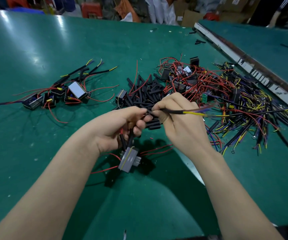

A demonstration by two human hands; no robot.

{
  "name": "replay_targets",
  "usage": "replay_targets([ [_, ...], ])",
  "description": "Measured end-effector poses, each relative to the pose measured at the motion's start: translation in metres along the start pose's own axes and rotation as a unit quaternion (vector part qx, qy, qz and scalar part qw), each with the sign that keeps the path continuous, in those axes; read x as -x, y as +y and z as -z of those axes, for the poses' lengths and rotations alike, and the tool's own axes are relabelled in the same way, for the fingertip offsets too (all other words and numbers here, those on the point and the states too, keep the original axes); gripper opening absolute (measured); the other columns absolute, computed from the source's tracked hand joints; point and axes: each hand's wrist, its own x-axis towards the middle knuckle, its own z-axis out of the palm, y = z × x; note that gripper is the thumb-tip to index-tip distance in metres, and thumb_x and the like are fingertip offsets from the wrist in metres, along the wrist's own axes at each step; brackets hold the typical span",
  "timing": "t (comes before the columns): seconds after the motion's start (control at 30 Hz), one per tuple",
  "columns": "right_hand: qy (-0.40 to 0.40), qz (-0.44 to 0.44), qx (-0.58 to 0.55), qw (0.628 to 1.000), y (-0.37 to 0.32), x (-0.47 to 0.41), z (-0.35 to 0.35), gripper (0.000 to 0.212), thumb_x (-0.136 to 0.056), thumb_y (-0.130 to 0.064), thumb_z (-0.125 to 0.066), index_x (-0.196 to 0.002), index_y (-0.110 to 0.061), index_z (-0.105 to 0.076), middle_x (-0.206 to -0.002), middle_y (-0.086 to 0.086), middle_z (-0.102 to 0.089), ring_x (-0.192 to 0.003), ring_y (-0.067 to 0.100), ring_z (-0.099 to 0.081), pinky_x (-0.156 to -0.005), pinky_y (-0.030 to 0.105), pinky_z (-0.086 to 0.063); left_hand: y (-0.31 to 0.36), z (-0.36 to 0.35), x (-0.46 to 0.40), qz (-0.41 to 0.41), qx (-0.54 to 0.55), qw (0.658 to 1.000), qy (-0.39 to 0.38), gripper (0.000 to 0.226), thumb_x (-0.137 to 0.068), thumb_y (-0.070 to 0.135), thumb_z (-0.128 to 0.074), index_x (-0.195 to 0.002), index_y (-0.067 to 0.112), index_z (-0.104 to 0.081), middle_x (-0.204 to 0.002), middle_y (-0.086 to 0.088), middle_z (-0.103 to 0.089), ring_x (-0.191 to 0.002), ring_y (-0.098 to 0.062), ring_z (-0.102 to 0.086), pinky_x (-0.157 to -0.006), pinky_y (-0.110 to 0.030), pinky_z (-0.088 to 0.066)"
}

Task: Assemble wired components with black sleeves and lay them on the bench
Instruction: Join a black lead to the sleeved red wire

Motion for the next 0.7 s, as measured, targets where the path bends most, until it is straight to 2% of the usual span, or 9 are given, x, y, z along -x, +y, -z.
replay_targets([
  [0.07,0.005,0.004,0.004,1.000,0.000,0.001,0.001,0.009,-0.090,-0.011,-0.062,-0.090,-0.008,-0.070,-0.091,0.006,-0.065,-0.084,0.031,-0.063,-0.067,0.038,-0.040,0.001,0.002,-0.002,-0.013,0.005,1.000,0.021,0.033,-0.093,0.027,-0.052,-0.067,0.015,-0.068,-0.052,0.010,-0.049,-0.041,0.000,-0.041,-0.037,-0.008,-0.021],
  [0.2,-0.004,0.004,-0.008,1.000,0.001,0.000,-0.002,0.012,-0.091,-0.012,-0.060,-0.090,-0.006,-0.070,-0.089,0.008,-0.064,-0.085,0.031,-0.062,-0.068,0.048,-0.047,-0.002,0.002,-0.003,-0.063,-0.087,0.992,0.071,0.022,-0.090,0.027,-0.059,-0.075,0.016,-0.070,-0.052,0.012,-0.049,-0.041,0.002,-0.040,-0.033,-0.008,-0.016],
  [0.3,-0.009,-0.001,-0.022,1.000,0.005,0.001,-0.003,0.014,-0.092,-0.015,-0.059,-0.092,-0.007,-0.070,-0.090,0.006,-0.064,-0.085,0.028,-0.061,-0.070,0.048,-0.047,-0.003,0.000,-0.004,-0.087,-0.084,0.989,0.087,0.016,-0.088,0.022,-0.063,-0.077,0.015,-0.072,-0.052,0.011,-0.049,-0.042,0.001,-0.038,-0.035,-0.010,-0.018],
  [0.4,-0.017,-0.092,-0.093,0.991,0.002,0.002,-0.007,0.011,-0.093,-0.019,-0.059,-0.091,-0.014,-0.069,-0.083,-0.008,-0.062,-0.077,0.007,-0.056,-0.073,0.027,-0.045,-0.005,-0.002,-0.006,-0.176,-0.115,0.966,0.150,0.014,-0.082,0.017,-0.069,-0.070,0.015,-0.074,-0.053,0.007,-0.053,-0.051,-0.008,-0.039,-0.047,-0.017,-0.029],
  [0.47,-0.055,-0.183,-0.161,0.968,0.001,0.001,-0.008,0.012,-0.093,-0.023,-0.060,-0.084,-0.022,-0.067,-0.070,-0.014,-0.058,-0.066,-0.002,-0.050,-0.063,0.010,-0.037,-0.010,-0.004,-0.007,-0.283,-0.233,0.908,0.201,0.016,-0.083,0.017,-0.069,-0.068,0.020,-0.073,-0.055,0.011,-0.057,-0.053,-0.003,-0.045,-0.054,-0.016,-0.035],
  [0.57,-0.122,-0.319,-0.285,0.895,0.003,-0.003,-0.003,0.022,-0.092,-0.019,-0.059,-0.071,-0.022,-0.065,-0.056,-0.013,-0.059,-0.054,-0.004,-0.047,-0.055,0.016,-0.037,-0.013,-0.006,-0.003,-0.461,-0.476,0.714,0.225,0.011,-0.085,0.016,-0.064,-0.082,0.014,-0.073,-0.068,0.007,-0.061,-0.065,-0.005,-0.051,-0.065,-0.020,-0.040],
  [0.6,-0.145,-0.361,-0.347,0.853,0.004,-0.004,0.001,0.023,-0.091,-0.018,-0.059,-0.068,-0.021,-0.062,-0.053,-0.013,-0.057,-0.051,-0.001,-0.047,-0.050,0.017,-0.035,-0.013,-0.006,-0.002,-0.500,-0.506,0.670,0.211,0.012,-0.086,0.014,-0.062,-0.085,0.009,-0.073,-0.073,0.001,-0.062,-0.068,-0.011,-0.052,-0.068,-0.024,-0.040],
  [0.63,-0.170,-0.395,-0.412,0.803,0.005,-0.004,0.006,0.022,-0.091,-0.018,-0.058,-0.070,-0.020,-0.060,-0.053,-0.012,-0.055,-0.050,0.002,-0.046,-0.047,0.017,-0.031,-0.014,-0.006,-0.002,-0.525,-0.505,0.655,0.200,0.012,-0.086,0.013,-0.062,-0.086,0.006,-0.072,-0.075,-0.002,-0.063,-0.069,-0.013,-0.052,-0.069,-0.025,-0.041],
  [0.7,-0.202,-0.426,-0.517,0.714,0.006,-0.005,0.012,0.014,-0.091,-0.019,-0.057,-0.078,-0.018,-0.060,-0.058,-0.009,-0.056,-0.048,0.004,-0.045,-0.043,0.016,-0.027,-0.014,-0.009,0.000,-0.536,-0.455,0.684,0.195,0.010,-0.086,0.013,-0.062,-0.084,0.009,-0.070,-0.073,0.003,-0.063,-0.067,-0.006,-0.049,-0.067,-0.020,-0.040],
])
